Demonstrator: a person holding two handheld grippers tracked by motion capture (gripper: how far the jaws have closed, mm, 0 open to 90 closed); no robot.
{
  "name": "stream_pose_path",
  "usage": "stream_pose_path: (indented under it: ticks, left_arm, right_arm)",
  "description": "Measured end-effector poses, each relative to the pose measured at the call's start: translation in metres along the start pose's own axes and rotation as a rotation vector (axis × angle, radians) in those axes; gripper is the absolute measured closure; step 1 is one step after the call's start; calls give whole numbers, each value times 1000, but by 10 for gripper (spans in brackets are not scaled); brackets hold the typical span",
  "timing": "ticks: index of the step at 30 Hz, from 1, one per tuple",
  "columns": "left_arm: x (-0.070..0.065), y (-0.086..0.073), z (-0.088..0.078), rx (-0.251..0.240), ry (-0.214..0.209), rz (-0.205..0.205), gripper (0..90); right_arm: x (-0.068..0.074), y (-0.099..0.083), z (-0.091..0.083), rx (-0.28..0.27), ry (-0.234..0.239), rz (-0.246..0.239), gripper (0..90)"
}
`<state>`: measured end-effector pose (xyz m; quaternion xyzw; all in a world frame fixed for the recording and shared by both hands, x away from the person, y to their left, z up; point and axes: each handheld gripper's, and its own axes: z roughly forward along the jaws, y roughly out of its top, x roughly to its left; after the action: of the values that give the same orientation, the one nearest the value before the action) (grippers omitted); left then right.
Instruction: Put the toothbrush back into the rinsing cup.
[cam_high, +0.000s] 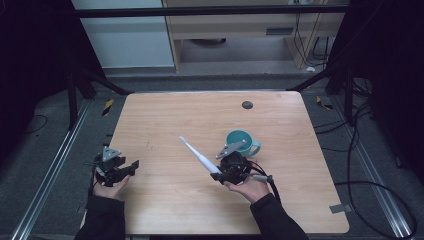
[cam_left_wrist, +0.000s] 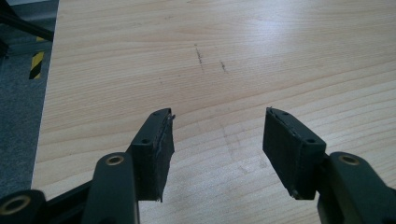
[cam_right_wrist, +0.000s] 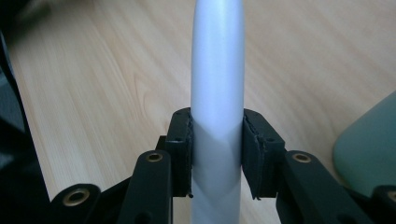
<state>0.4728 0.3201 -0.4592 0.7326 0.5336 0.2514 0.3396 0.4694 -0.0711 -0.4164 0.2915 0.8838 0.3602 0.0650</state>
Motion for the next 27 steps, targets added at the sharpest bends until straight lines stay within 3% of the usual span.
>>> stream_pose_path:
  ticks: [2, 3, 7, 8, 10, 13, 16, 24, 27]
  left_arm:
    - [0, 0, 0, 1, 0, 1, 424]
    - [0, 0, 0, 1, 0, 2, 424]
    - [-1, 0, 1, 1, 0, 2, 423]
    - [-1, 0, 0, 0, 0, 2, 424]
    - [0, 0, 0, 0, -1, 2, 424]
    - [0, 0, 0, -1, -1, -3, 424]
    - [0, 0, 0, -1, -1, -3, 424]
    - [0, 0, 0, -3, -1, -4, 424]
    - [0, 0, 0, -5, -1, -5, 424]
  right_arm:
    - [-3, 3, -7, -92, -3, 29, 662]
    - [-3, 3, -7, -92, -3, 29, 662]
    - [-6, 5, -14, -185, -20, 57, 662]
    - [-8, 7, -17, -230, -31, 72, 662]
    - [-8, 8, -18, -245, -37, 76, 662]
    - [-13, 9, -24, -328, -57, 106, 662]
    - [-17, 12, -29, -396, -111, 119, 662]
    - [-28, 18, -38, -500, -178, 156, 663]
    - [-31, 19, -39, -507, -204, 158, 662]
